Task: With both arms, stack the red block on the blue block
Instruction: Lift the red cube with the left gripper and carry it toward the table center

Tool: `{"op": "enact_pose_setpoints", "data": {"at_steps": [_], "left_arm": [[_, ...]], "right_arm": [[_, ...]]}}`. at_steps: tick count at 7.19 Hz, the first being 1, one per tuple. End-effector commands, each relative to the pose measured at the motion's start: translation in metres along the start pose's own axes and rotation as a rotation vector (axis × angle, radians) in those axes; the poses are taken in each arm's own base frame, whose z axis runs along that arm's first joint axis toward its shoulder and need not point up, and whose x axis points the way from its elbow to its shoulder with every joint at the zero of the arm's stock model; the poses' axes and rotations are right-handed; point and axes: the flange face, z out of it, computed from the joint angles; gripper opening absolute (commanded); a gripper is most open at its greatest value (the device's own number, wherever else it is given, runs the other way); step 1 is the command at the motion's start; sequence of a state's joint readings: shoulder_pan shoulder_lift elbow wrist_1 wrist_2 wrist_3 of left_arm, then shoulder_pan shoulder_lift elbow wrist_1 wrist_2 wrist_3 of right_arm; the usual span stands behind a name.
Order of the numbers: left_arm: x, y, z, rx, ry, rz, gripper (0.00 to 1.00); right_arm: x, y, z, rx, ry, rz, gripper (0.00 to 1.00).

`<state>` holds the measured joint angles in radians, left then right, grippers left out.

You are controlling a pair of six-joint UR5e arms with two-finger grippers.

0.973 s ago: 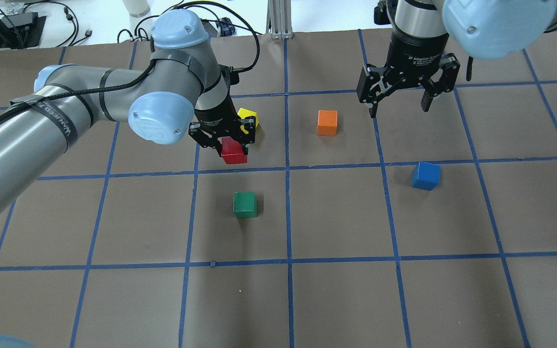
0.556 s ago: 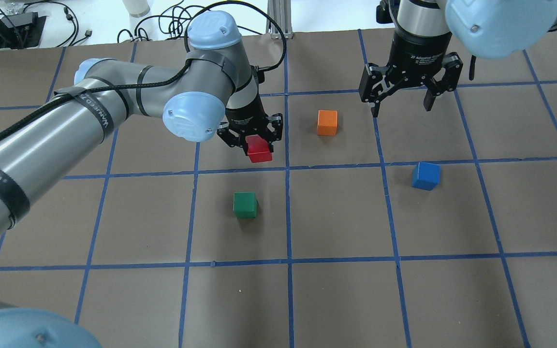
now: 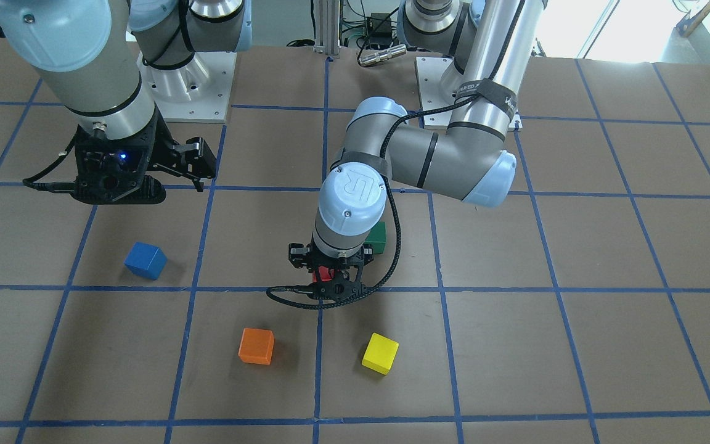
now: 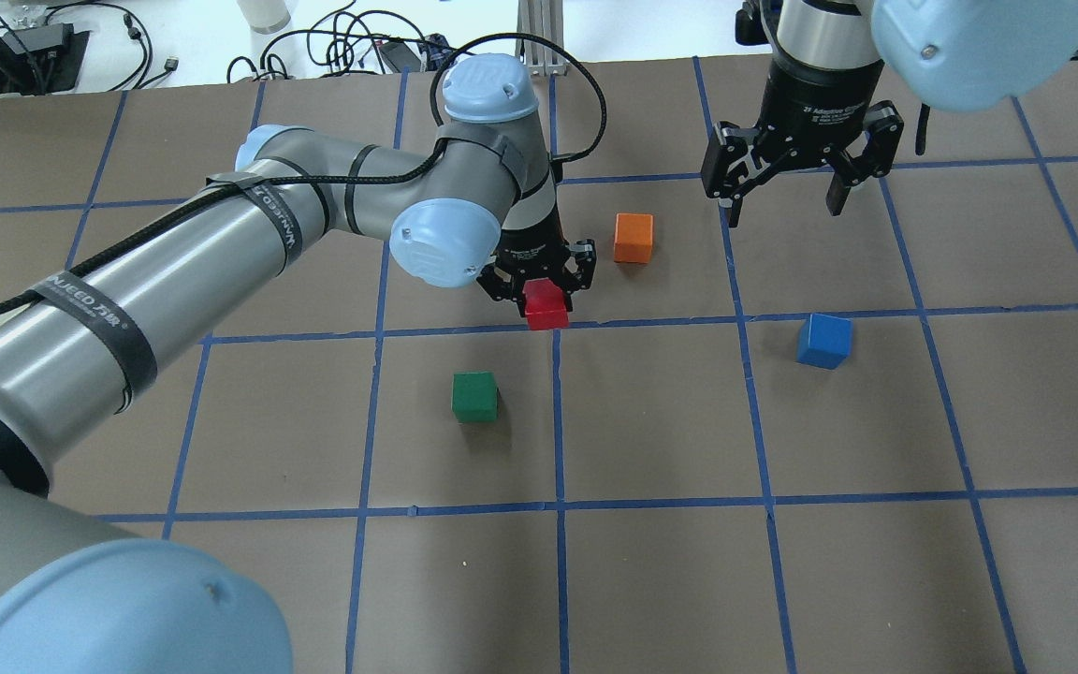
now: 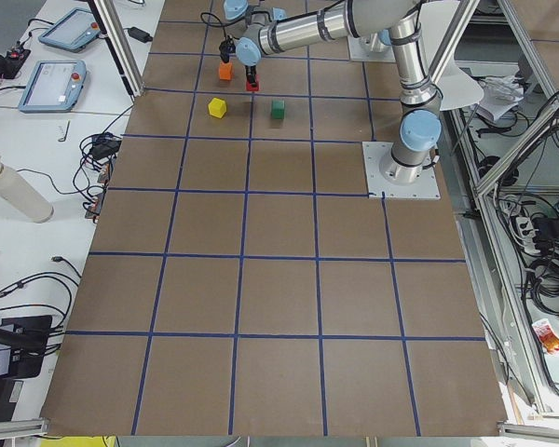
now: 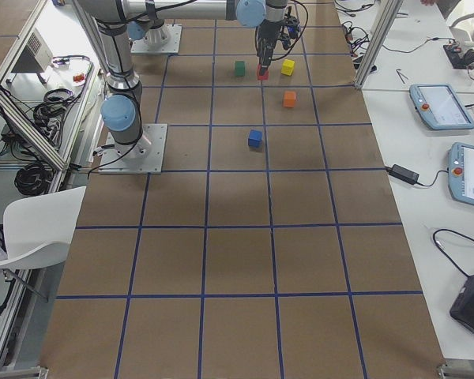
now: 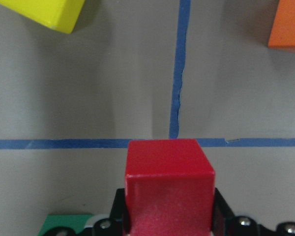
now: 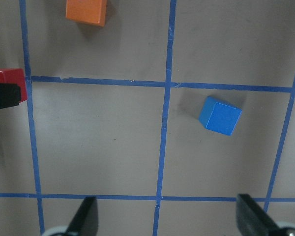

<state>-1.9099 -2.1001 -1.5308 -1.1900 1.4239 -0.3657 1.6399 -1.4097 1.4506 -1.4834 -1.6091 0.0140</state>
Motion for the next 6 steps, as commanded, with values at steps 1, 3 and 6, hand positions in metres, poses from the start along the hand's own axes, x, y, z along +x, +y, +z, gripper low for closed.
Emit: {"op": "enact_pose_setpoints", "data": {"at_steps": [1,3,6], "left_arm": [[0.009,0.003,0.011,-0.016,0.001,0.012,0.00],[0.007,0.001,0.018,-0.024,-0.012,0.020,0.00],[0.006,0.002,0.022,-0.042,-0.017,0.018,0.06]], "right_arm": [[0.000,0.000,-0.002,0.006,0.000,0.000,1.00],[0.000,-0.001,-0.002,0.007,0.000,0.000,1.00],[0.000,0.000,-0.002,0.006,0.000,0.000,1.00]]}}
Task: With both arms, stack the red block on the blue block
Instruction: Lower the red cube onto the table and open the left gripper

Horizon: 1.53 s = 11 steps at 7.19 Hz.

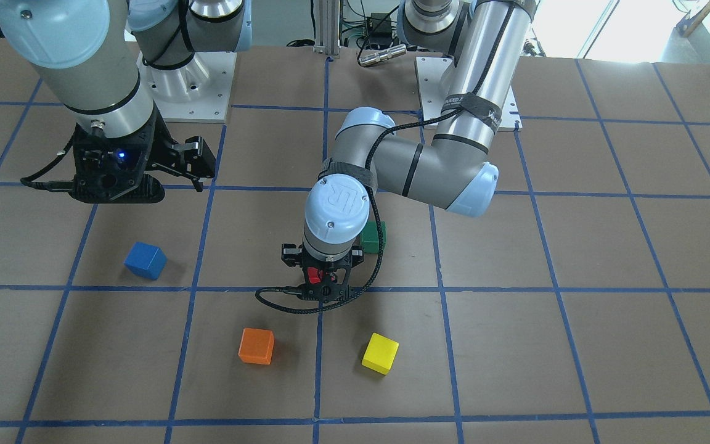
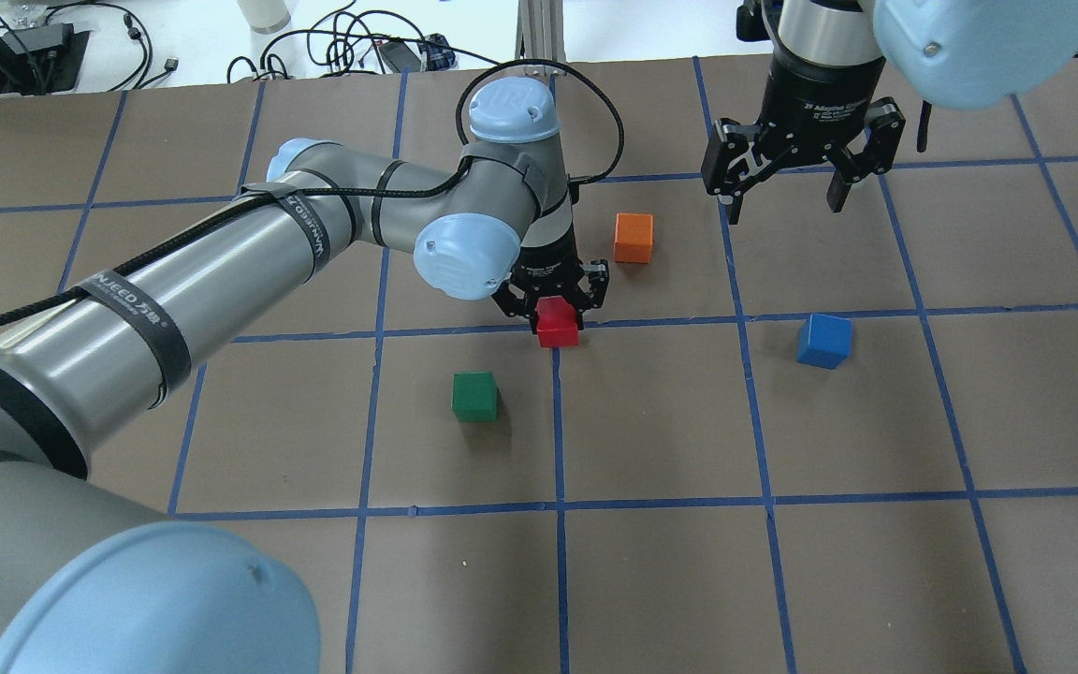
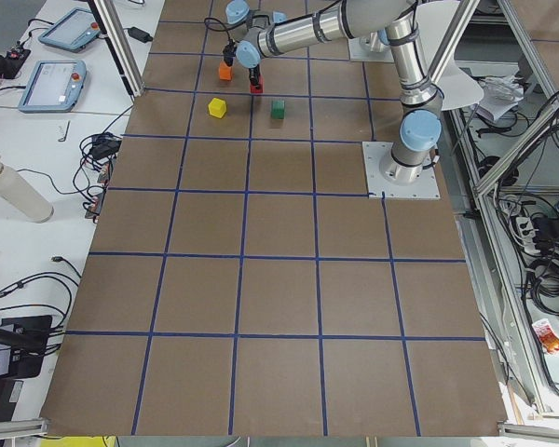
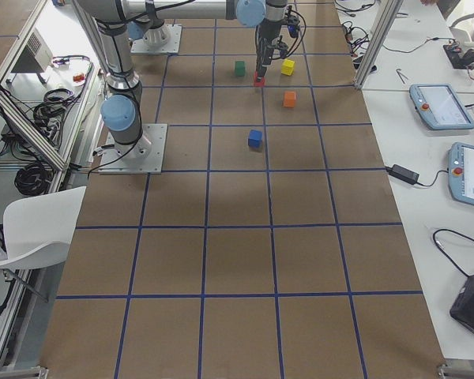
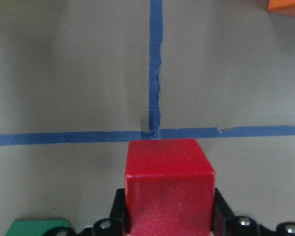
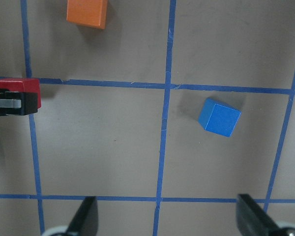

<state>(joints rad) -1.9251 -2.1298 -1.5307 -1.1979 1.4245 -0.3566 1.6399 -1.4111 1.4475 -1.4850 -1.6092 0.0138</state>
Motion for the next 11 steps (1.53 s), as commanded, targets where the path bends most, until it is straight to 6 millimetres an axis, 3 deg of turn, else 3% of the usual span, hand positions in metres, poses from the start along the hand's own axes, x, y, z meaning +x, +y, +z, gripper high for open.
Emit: {"op": "enact_pose_setpoints", "data": {"at_steps": [1,2,3,4,7,10,11], "left_arm": [[-0.001,0.001,0.003,-0.009,-0.002,-0.001,0.32],[0.001,0.000,0.001,-0.005,0.006,0.000,0.67],[0.001,0.000,0.000,-0.004,0.006,0.002,0.89],[0.001,0.000,-0.003,0.003,0.009,0.002,1.00],[-0.002,0.001,-0.027,0.037,0.018,-0.001,1.00],[-0.023,-0.022,-0.077,0.018,0.011,-0.024,1.00],[-0.039,-0.029,-0.089,0.006,0.007,-0.032,1.00]], "right_arm": [[0.000,0.000,0.001,-0.002,-0.002,0.000,1.00],[0.000,0.000,0.000,-0.001,-0.002,0.000,1.00],[0.000,0.000,-0.001,0.001,-0.002,0.002,1.00],[0.000,0.000,-0.001,0.001,0.000,0.002,1.00],[-0.001,0.000,0.000,-0.001,-0.001,0.000,1.00],[-0.001,0.001,0.001,-0.007,-0.001,0.001,1.00],[-0.001,0.001,0.003,-0.008,-0.003,0.001,1.00]]}}
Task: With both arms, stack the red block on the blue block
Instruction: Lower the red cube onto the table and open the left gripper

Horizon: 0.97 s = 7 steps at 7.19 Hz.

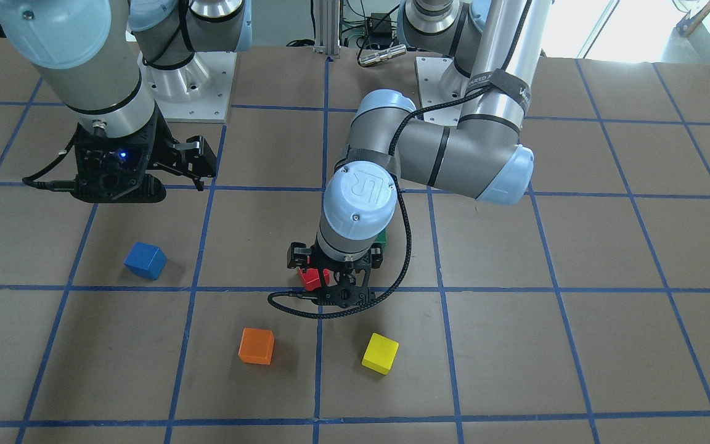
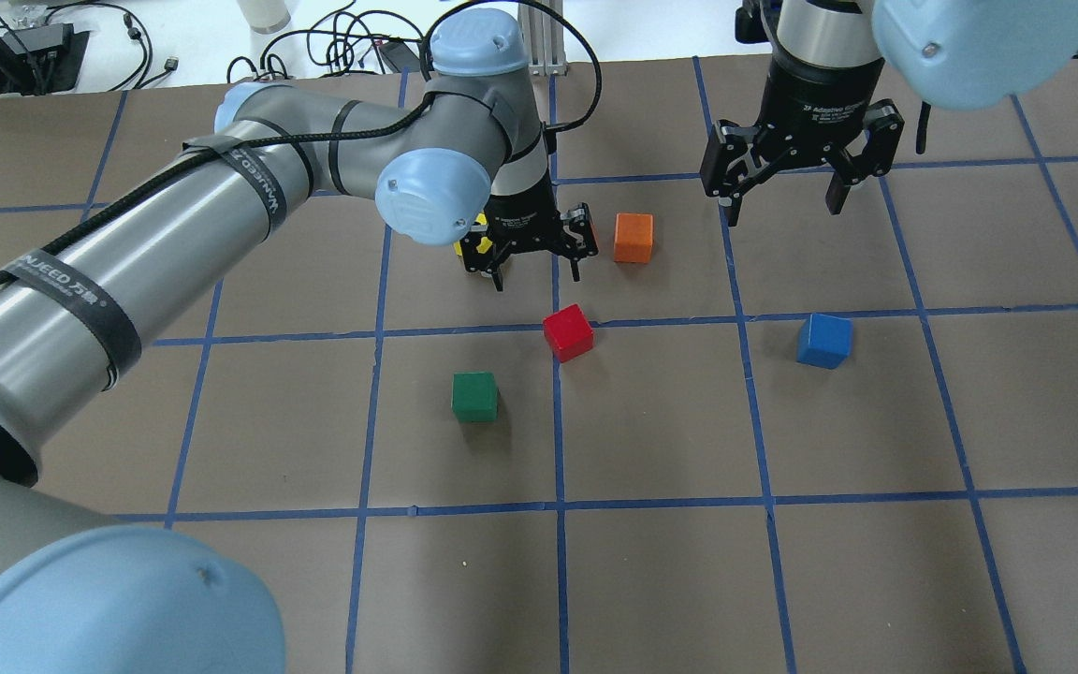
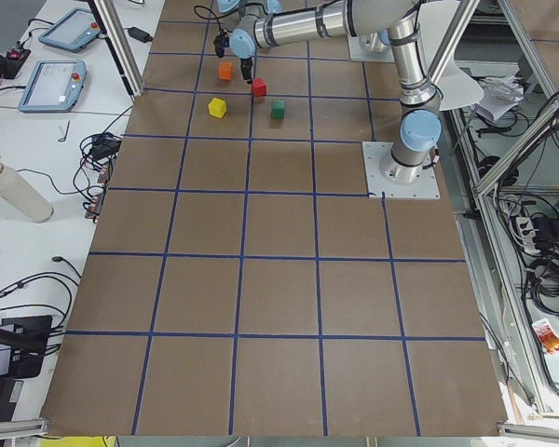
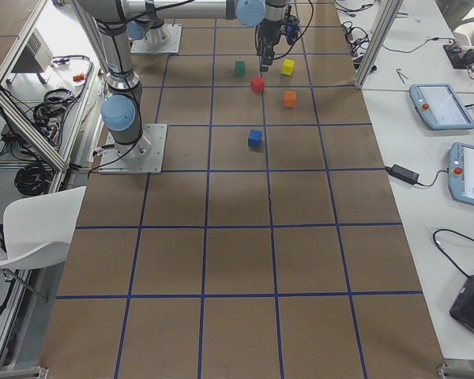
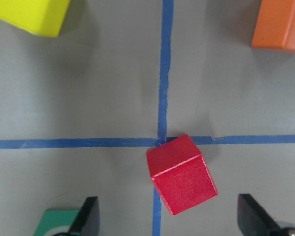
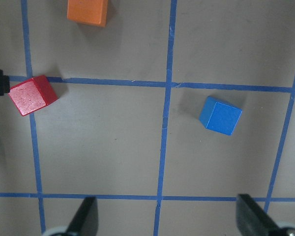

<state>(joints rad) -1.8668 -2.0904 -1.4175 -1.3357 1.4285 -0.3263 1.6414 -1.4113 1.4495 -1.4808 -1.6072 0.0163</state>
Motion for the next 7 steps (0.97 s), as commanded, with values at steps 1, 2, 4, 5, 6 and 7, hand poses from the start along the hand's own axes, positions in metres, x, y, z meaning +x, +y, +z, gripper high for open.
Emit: {"op": "enact_pose_setpoints", "data": {"at_steps": [1,2,4,5,6,7], "left_arm": [[-0.033,-0.015,-0.026,0.001,-0.036,-0.018,1.00],[-0.052,-0.017,-0.032,0.028,-0.108,-0.028,1.00],[-0.074,-0.009,-0.054,0.053,-0.147,0.042,1.00],[-0.090,-0.001,-0.065,0.061,-0.143,0.063,1.00],[-0.104,0.010,-0.072,0.061,-0.141,0.093,1.00],[-0.125,0.022,-0.083,0.066,-0.138,0.117,1.00]], "right_arm": [[0.000,-0.001,0.005,-0.005,0.000,0.000,1.00],[-0.002,-0.003,0.007,-0.007,-0.002,0.005,1.00],[-0.003,-0.003,0.007,-0.008,-0.005,0.008,1.00],[-0.004,-0.003,0.008,-0.008,-0.011,0.010,1.00],[-0.004,-0.003,0.007,-0.005,-0.014,0.010,1.00],[-0.006,-0.004,0.009,-0.007,-0.017,0.014,1.00]]}}
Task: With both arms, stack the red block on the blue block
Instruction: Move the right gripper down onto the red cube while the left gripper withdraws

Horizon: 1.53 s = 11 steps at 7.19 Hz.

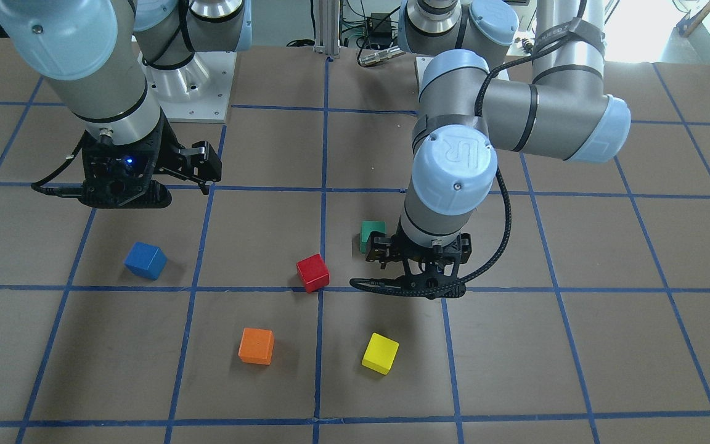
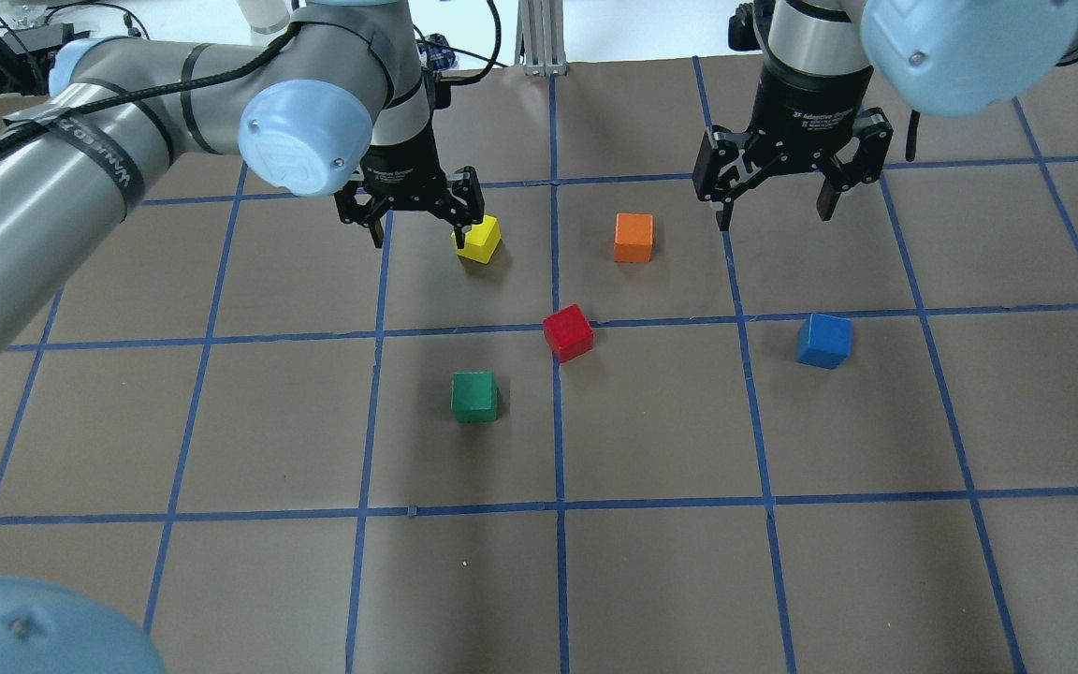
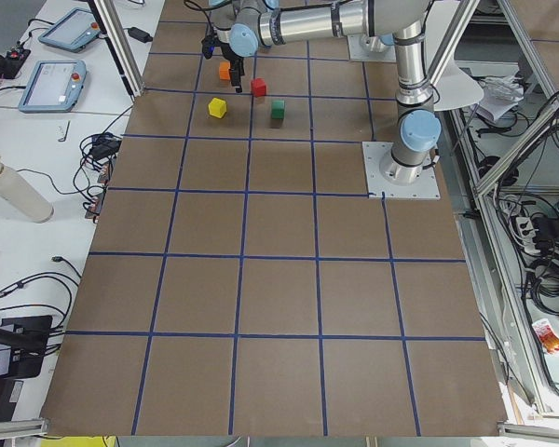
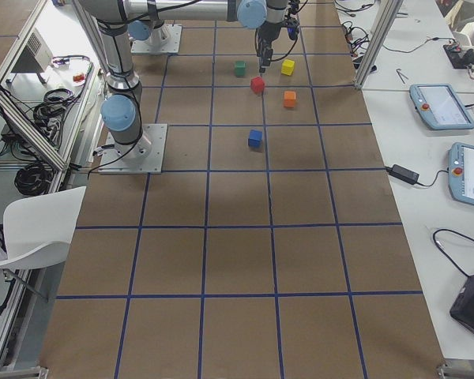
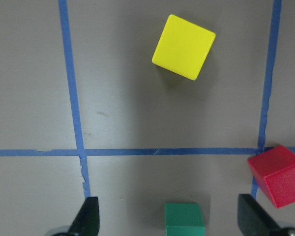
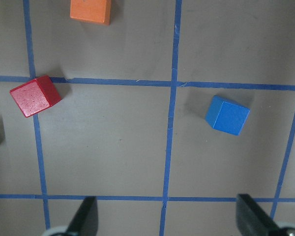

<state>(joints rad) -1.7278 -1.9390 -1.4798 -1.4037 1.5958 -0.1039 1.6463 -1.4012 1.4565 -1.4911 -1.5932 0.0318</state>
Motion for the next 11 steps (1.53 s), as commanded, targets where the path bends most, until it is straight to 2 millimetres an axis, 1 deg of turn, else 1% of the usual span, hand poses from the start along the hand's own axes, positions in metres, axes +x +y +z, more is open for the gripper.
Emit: {"op": "enact_pose_setpoints", "data": {"at_steps": [1,2,3,4,5,6,7,8,10,11], "left_arm": [[-0.041,0.027,-0.016,0.014,0.011,0.031,1.00],[-0.056,0.042,-0.020,0.017,0.016,0.054,1.00],[-0.066,0.055,-0.018,0.023,0.018,0.045,1.00],[-0.073,0.069,-0.015,0.017,0.019,0.035,1.00],[-0.079,0.076,-0.013,0.059,0.020,0.024,1.00],[-0.083,0.084,-0.008,0.085,0.018,0.019,1.00],[-0.085,0.093,-0.008,0.088,0.016,0.016,1.00],[-0.087,0.098,-0.011,0.086,0.012,0.011,1.00],[-0.099,0.109,-0.014,0.084,0.014,-0.014,1.00],[-0.100,0.114,-0.013,0.082,0.014,-0.018,1.00]], "right_arm": [[-0.002,-0.001,0.001,0.000,-0.005,0.007,1.00],[-0.004,-0.005,0.007,-0.011,-0.001,0.051,1.00],[-0.007,-0.009,0.009,-0.005,-0.002,0.079,1.00],[-0.013,-0.011,0.016,-0.015,-0.003,0.068,1.00],[-0.029,-0.021,0.028,-0.005,-0.010,0.058,1.00],[-0.053,-0.034,0.045,0.020,-0.006,0.074,1.00],[-0.074,-0.038,0.056,0.030,-0.006,0.047,1.00],[-0.087,-0.047,0.069,0.034,-0.048,0.034,1.00],[-0.114,-0.056,0.089,0.054,-0.059,-0.005,1.00],[-0.135,-0.059,0.104,0.061,-0.059,-0.031,1.00]]}}
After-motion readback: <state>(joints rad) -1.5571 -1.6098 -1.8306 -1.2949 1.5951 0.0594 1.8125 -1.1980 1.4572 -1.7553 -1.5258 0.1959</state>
